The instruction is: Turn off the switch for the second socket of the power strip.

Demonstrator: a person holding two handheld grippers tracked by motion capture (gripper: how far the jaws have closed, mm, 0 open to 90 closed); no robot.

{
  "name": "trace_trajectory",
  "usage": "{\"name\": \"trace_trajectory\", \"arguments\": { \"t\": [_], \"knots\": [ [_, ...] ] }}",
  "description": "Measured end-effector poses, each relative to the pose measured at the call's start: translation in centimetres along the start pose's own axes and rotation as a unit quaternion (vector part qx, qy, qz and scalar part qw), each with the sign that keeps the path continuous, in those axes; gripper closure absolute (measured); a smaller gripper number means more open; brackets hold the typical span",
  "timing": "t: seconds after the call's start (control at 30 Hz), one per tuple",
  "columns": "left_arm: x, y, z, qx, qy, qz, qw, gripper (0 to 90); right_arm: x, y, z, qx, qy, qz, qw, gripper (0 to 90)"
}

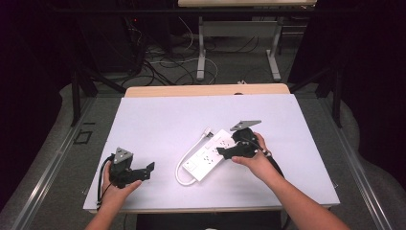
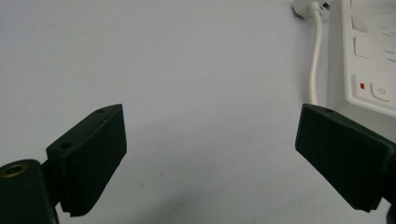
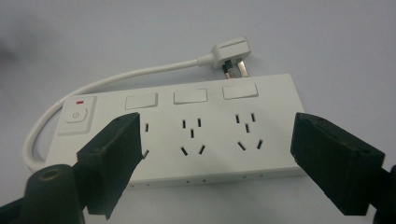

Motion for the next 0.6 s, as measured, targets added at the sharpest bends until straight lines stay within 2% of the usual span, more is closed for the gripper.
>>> {"name": "trace_trajectory", "arguments": {
  "t": [0.2,0.43,0.6],
  "knots": [
    [0.0,0.0,0.0,0.000,0.001,-0.002,1.0000,8.6,0.5,0.6,0.9,0.003,0.009,-0.010,0.9999,14.2],
    [0.0,0.0,-0.1,-0.001,0.001,-0.002,1.0000,8.6,1.0,1.0,1.8,0.015,0.027,-0.006,0.9995,5.1],
    [0.0,0.0,0.0,-0.001,-0.001,-0.001,1.0000,8.6,1.7,1.3,2.5,0.019,0.026,-0.013,0.9994,0.6]
  ]
}}
Point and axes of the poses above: each handheld gripper's, and its own axes: z roughly backward along the jaws, x roughly out of its underside, y roughly to its right, the point moved 9 cm from there along -z, roughly forward along the jaws, and after that the axes turned 13 degrees about -z, right-handed, at the moved point
